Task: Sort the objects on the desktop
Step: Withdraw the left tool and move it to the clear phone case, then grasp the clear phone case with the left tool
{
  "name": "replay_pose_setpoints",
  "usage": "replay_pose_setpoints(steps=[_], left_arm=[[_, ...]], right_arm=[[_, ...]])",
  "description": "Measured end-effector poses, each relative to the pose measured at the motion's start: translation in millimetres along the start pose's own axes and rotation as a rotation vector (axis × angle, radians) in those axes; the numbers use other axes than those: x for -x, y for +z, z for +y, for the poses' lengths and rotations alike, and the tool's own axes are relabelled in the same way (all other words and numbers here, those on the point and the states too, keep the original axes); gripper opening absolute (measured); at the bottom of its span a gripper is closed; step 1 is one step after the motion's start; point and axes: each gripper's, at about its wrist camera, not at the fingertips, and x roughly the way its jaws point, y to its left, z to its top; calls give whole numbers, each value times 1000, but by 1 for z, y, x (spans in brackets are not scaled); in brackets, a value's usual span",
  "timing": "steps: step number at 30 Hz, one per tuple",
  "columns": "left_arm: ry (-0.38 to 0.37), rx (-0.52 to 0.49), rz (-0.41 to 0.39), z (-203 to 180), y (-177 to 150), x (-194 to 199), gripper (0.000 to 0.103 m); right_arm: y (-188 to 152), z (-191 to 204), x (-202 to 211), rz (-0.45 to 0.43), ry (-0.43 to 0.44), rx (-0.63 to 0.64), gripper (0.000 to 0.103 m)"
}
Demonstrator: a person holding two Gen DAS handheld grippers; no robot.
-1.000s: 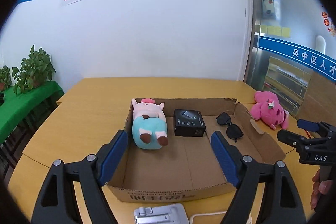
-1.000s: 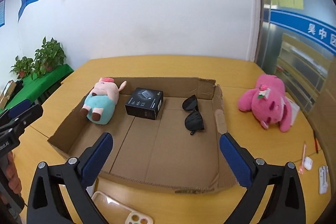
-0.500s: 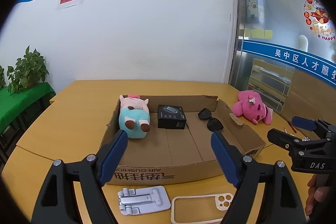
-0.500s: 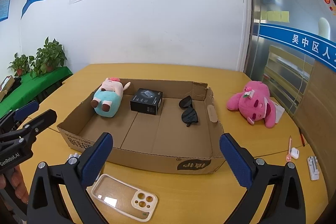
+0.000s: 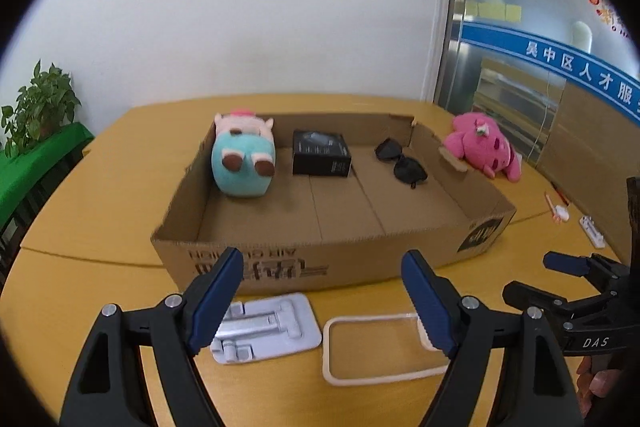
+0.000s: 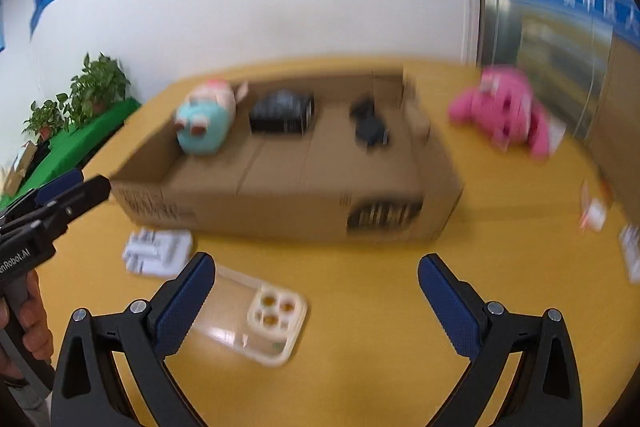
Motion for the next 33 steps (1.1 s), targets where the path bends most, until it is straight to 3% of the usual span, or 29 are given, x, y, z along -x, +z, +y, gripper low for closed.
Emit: replay_pose_setpoints(steps=[5,9,11,15,19,22,25,30,33], left_arm=[[-29,-13,178,2,-35,-41,78],[-57,-22,265,0,-54,-63,61],[-76,-18,300,0,-61,-72,60],[-108,-58,295,-4,-67,-72,58],[-274,-84,377,-17,-79,-71,50],[-291,-136,363,-25,-90,-56,50],[-334,-146,396,-24,-102,-41,50],[-401,-293,423,-27,-123,-8,52],[-352,-442,393,-28,-124,4,58]], right_arm=[[-36,2,-53,159,14,-2,103],[-49,13,-74,222,9,60,103],[-55,17,-79,249,50,81,103],[-62,26,-76,254,98,177,103],[-72,29,-67,262,202,261,103],[-84,27,-58,268,212,338,103],[-96,22,-44,291,276,400,103],[-127,28,-16,327,346,609,103],[-129,25,-6,296,314,738,103]])
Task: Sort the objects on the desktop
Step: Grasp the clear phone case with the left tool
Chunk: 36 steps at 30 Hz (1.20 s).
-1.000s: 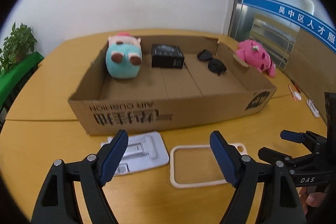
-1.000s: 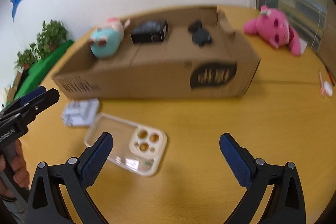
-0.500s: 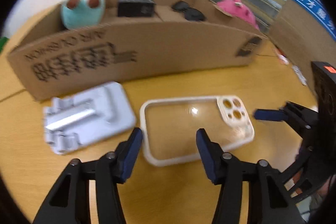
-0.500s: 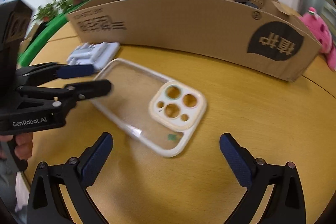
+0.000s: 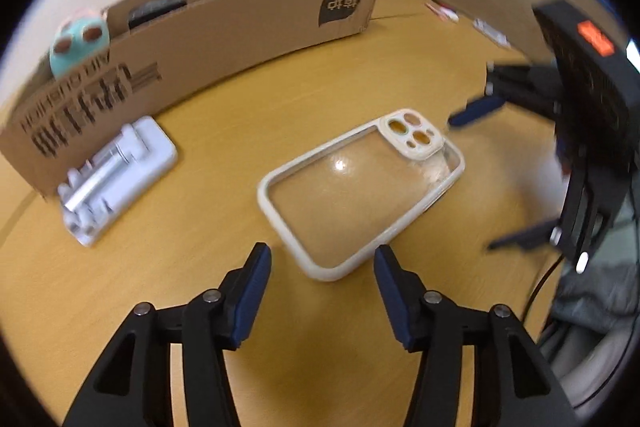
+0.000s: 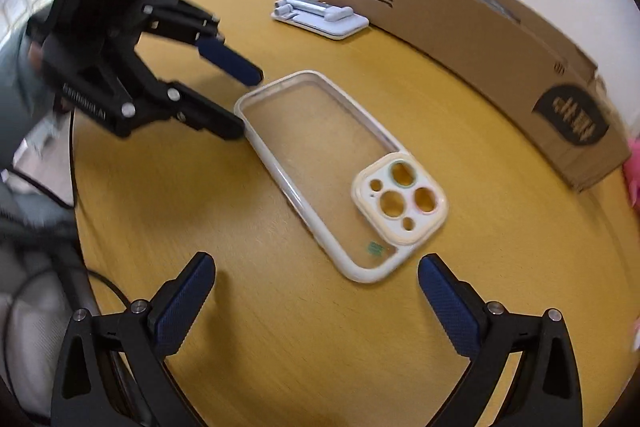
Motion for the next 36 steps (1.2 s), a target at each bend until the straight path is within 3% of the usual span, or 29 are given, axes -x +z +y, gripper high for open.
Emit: replay_pose_setpoints(steps=[4,6,10,15,22,25,32,36], left_arm=[[54,-187,-55,-3,9,12,78],[35,-266,-64,-4,15,9,78],[-54,-370,6,-4,21,-6,78],[-156,-407,46,2,30,-18,80],[-224,-457,77,2,34,-29,82],[-223,-460,67,-1,35,-29,80],[-161,-534,29,-15,28,-17,79],[-104,-550,-43,-14,35,14,78]], right_arm=[[7,-16,7,1,-19,142,103],[14,-23,4,1,5,196,103],[21,-37,-10,21,110,225,103],[21,-50,-25,57,175,258,103],[26,-54,-27,31,243,339,100],[27,-54,-21,17,254,366,84],[25,-38,-9,33,202,448,82],[39,-38,11,5,176,470,82]])
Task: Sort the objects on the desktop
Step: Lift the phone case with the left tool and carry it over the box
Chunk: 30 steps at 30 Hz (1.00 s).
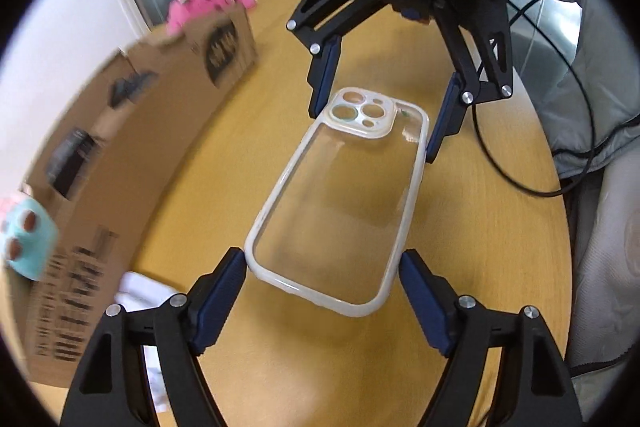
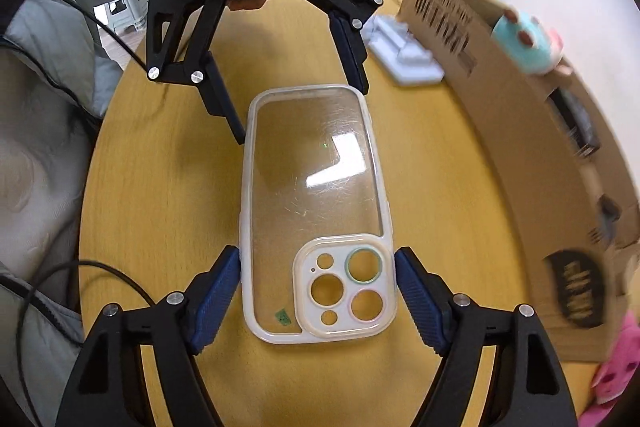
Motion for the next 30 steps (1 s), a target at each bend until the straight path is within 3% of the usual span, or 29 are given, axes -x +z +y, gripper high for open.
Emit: replay_pose_setpoints(steps=[8,10,15,22,27,30], left_arm=[[244,-48,-83,47,26,81,78],[291,-49,-92,48,27,107,78],[368,-64,-91,96,35,134,78],[350,-1,-18,165,23,116,78],[279,72,66,202,3,78,78],[235,90,124,203,-14,59,78]], right_arm=[[71,-46,59,-25,-162,156,82],[86,-61,73,-39,-194,192,82],[132,-89,87,-52,-229,245,82],[167,-140,55,-46,-191,255,82],[185,-190,-4,-24,-112,223,83],[185,-205,-42,8,-53,199,83]])
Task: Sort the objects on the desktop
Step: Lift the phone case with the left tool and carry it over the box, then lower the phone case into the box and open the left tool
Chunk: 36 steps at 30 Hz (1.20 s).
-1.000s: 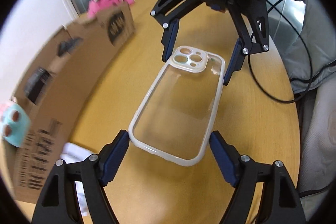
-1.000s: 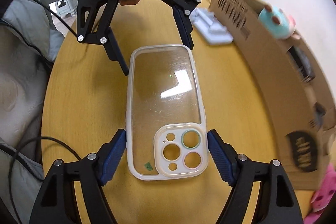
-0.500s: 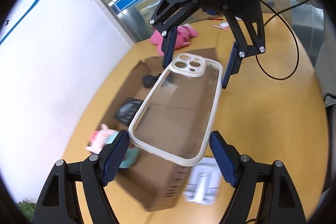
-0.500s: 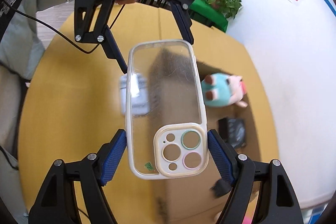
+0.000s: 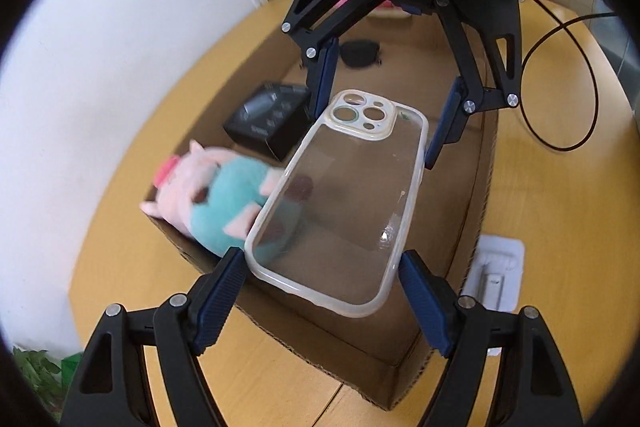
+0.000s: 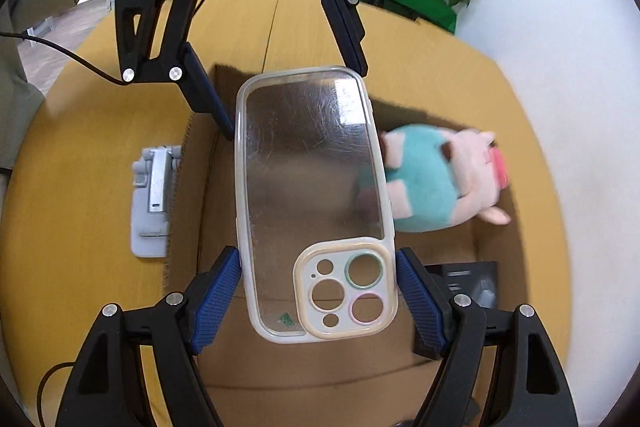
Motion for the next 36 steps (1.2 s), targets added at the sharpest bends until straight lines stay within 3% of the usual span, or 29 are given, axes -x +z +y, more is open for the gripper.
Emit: replay_pose_setpoints(steps=[5,13,20,22,25,29,32,36], left_arm=[[-63,-24,111,-4,-11,-31,79],[-191,87,224,12,-18,-49,80],[-156,36,218,-5,-19,-30,79],[-130,36,204,-9,-20,-20,79],[-54,82,138,-10,-21,6,79],[85,232,-32,-14,-25,50,79],[174,403,-136,-8,-23,59,80],[214,626,-244,-14,-20,68,79]], right_arm=[[-6,-6,-50,45,101,-43,82],[0,-11,-78,44,197,-121,83],[4,-10,-72,58,117,-194,88],[4,-13,-58,24,115,-236,89],[2,-16,-16,-83,131,-316,103],[-15,-7,49,-220,13,-511,103],[-33,10,73,-195,-198,-715,103],[-60,13,84,-163,-370,-945,103]])
